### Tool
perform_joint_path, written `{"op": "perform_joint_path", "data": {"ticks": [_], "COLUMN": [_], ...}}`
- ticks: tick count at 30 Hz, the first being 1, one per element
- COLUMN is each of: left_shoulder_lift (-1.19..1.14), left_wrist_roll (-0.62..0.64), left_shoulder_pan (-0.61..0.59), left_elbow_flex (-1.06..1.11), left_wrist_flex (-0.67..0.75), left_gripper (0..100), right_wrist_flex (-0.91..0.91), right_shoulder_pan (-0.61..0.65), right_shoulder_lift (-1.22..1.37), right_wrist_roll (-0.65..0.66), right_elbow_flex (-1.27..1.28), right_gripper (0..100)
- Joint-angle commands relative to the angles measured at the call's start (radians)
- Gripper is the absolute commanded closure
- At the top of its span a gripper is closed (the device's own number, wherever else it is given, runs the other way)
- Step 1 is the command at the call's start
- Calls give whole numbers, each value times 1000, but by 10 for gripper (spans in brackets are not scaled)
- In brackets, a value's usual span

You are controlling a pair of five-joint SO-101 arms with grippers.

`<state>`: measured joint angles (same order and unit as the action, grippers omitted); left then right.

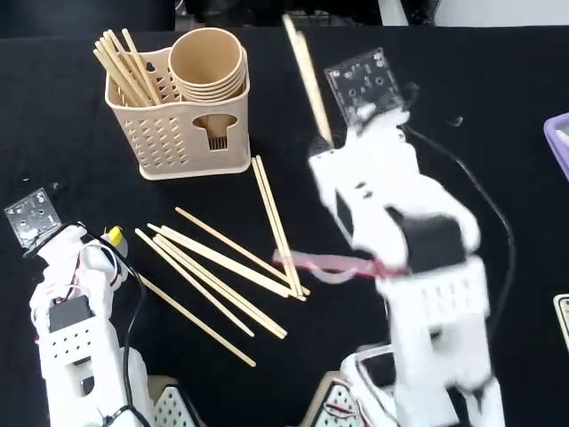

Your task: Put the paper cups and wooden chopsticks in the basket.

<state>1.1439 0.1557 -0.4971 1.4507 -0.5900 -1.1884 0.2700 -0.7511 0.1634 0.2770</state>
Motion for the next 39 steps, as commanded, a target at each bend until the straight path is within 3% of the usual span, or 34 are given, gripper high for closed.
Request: {"op": "perform_joint_path", "data": {"ticks": [1, 7, 12, 15, 29, 39], "left_shoulder_lift": [15, 15, 15, 15, 15, 15], "left_wrist_roll": [8, 8, 8, 6, 2, 0], "left_shoulder_pan": [-8, -8, -2, -2, -1, -1], "left_elbow_flex": [-2, -2, -2, -1, -1, -1], "left_wrist_flex": [11, 9, 9, 9, 11, 11], "left_gripper": [777, 777, 777, 777, 777, 777], "right_wrist_flex": [95, 502, 990, 1169, 1198, 1206], "right_shoulder_pan": [166, 373, 414, 410, 404, 381], "right_shoulder_lift": [-64, -5, 162, 309, 947, 1168], "right_wrist_roll": [-46, -40, -40, -40, -40, -40], "right_elbow_flex": [-85, -27, 31, 5, -611, -691], "right_gripper": [988, 987, 987, 988, 988, 987]}}
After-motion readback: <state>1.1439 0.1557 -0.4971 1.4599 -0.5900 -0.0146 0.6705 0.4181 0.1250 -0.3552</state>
